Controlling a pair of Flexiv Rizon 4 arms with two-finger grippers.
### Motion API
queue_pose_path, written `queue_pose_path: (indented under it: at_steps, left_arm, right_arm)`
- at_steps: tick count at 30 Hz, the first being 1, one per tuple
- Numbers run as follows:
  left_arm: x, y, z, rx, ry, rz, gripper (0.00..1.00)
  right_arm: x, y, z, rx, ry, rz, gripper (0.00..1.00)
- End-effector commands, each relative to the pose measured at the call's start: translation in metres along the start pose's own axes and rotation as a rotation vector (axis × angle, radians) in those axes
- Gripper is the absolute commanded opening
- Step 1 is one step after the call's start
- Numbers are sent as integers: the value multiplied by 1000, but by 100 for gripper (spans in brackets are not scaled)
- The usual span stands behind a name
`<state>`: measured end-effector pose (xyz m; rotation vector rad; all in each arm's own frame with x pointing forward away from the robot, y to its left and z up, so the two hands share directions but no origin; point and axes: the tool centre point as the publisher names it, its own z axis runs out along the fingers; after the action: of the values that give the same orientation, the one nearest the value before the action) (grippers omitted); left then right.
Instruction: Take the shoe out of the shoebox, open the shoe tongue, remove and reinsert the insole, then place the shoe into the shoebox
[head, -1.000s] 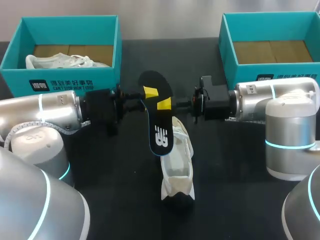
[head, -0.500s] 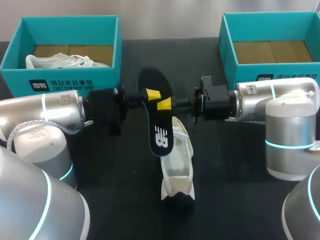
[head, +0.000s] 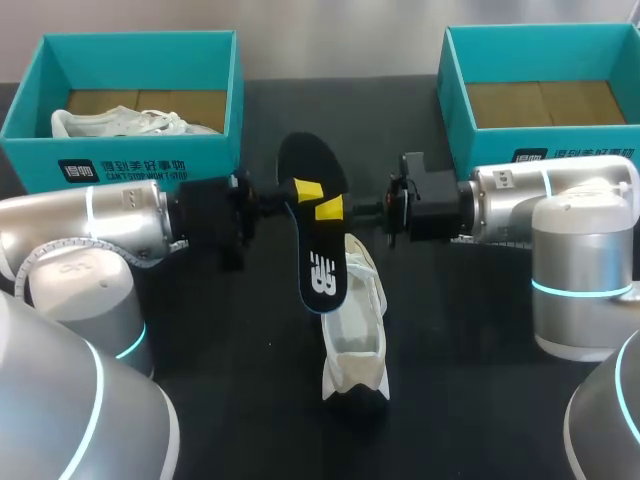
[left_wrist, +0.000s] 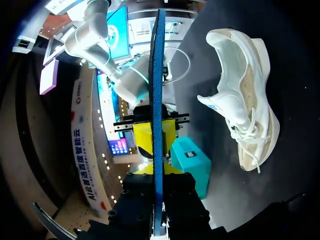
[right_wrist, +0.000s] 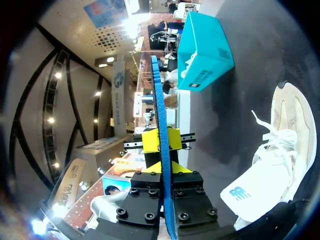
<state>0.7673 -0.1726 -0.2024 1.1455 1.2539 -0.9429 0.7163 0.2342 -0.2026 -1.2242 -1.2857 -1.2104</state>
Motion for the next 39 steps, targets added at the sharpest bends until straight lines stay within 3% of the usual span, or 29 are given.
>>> queue_pose_path:
  at_steps: [1, 4, 10, 18, 23, 35, 37, 39]
  left_arm:
    - [1, -2, -6, 30, 10, -26, 0]
    - [1, -4, -13, 47, 22, -47, 0]
    - [-1, -11, -32, 69, 45, -87, 0]
    - [-18, -45, -58, 131, 117, -156, 0]
    - [-28, -70, -70, 131, 118, -164, 0]
    - [-28, -70, -70, 131, 118, -164, 0]
    - [-28, -70, -70, 131, 118, -164, 0]
    - [-31, -87, -74, 136, 117, -179, 0]
  right_arm:
    - [6, -2, -6, -3, -20, -11, 100]
    - [9, -8, -17, -17, -39, -31, 100]
    - [11, -15, -42, 33, -90, -85, 100]
    - [11, -17, -83, 161, -176, -160, 100]
    - [11, -17, -83, 161, -176, -160, 100]
    - [11, -17, -83, 161, -176, -160, 100]
    - [9, -18, -93, 214, -239, -191, 100]
    - [8, -22, -102, 269, -307, -248, 100]
